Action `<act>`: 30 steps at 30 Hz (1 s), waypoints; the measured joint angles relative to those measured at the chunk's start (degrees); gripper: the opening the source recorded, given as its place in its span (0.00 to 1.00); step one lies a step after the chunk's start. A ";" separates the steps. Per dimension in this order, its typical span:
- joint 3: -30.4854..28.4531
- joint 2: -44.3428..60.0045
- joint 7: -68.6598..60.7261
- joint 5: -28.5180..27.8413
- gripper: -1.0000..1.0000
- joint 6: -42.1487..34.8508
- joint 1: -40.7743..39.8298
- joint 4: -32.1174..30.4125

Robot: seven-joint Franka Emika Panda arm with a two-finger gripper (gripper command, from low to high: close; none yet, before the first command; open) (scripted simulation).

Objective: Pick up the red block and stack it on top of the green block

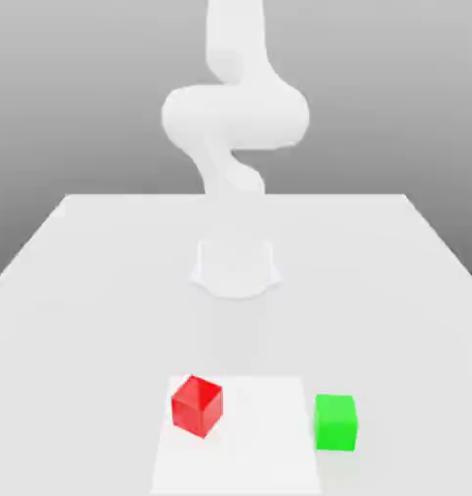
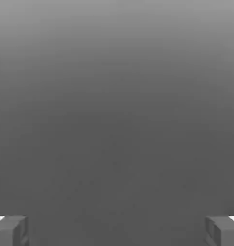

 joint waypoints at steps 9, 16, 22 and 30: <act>0.79 19.45 8.42 0.19 0.50 11.35 -3.85 -10.78; 0.69 33.99 15.05 -0.12 0.50 19.85 -6.05 -18.90; 0.06 46.45 18.63 -0.18 0.50 28.34 -6.78 -22.72; 0.09 54.67 19.01 -0.55 0.00 35.32 -6.85 -21.69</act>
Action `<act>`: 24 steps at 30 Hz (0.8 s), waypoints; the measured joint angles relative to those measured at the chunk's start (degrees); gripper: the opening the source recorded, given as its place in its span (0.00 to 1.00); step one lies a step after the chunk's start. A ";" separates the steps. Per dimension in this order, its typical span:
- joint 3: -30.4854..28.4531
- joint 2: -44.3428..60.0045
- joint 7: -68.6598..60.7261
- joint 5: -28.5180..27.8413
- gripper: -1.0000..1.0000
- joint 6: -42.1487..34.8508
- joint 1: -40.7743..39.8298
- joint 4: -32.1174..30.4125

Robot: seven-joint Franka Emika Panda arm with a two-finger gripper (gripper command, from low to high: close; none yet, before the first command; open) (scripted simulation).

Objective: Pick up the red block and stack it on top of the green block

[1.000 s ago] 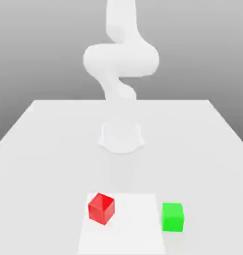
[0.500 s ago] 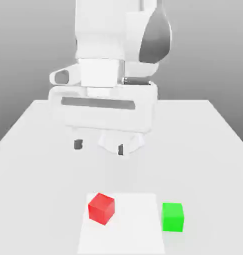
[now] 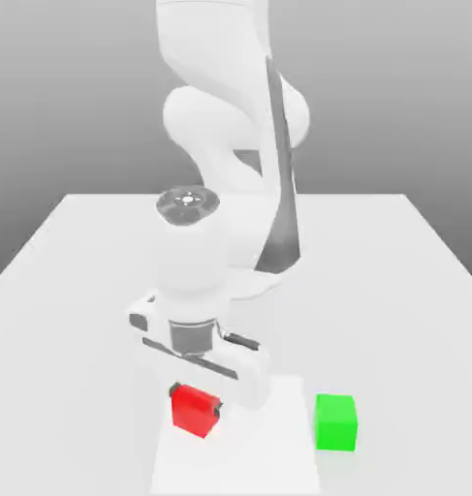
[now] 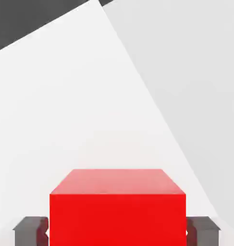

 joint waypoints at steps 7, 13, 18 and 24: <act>0.26 -6.39 -0.08 0.14 0.00 -5.43 -0.23 -0.94; 4.17 -13.04 5.12 0.71 0.00 -13.12 5.75 0.12; 9.08 -14.31 13.89 0.91 0.00 -17.39 13.50 3.15; 7.73 -5.79 19.46 -2.85 0.00 -10.36 17.54 4.55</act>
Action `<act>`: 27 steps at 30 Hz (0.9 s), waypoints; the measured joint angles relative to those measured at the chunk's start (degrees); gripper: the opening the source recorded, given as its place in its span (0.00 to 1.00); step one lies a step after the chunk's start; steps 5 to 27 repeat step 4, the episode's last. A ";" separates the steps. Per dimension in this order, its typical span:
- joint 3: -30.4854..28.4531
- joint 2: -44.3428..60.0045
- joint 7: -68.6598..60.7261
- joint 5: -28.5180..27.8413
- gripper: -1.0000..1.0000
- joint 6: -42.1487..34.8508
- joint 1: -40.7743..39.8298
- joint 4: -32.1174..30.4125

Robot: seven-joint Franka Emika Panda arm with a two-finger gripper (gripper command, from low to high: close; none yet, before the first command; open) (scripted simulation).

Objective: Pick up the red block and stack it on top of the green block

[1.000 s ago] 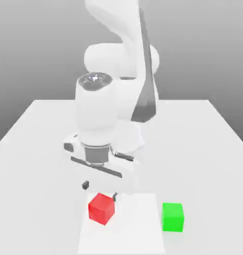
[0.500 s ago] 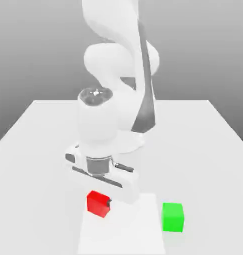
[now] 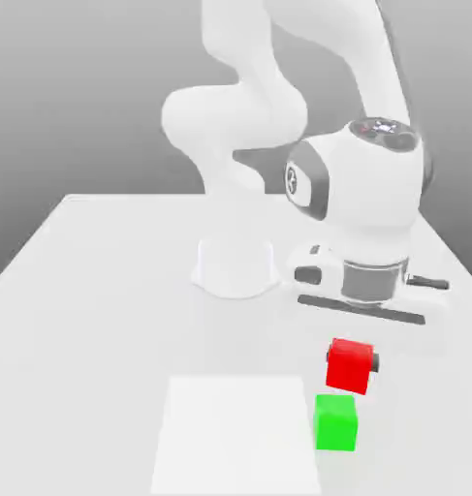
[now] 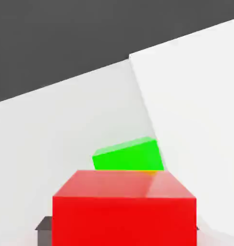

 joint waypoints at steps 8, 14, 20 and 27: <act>-0.42 1.76 0.56 -0.76 1.00 1.62 0.24 0.08; -0.42 1.76 0.56 -0.76 1.00 1.62 0.24 0.08; -0.42 1.76 0.56 -0.76 1.00 1.62 0.24 0.08; -0.42 1.76 0.56 -0.76 1.00 1.62 0.24 0.08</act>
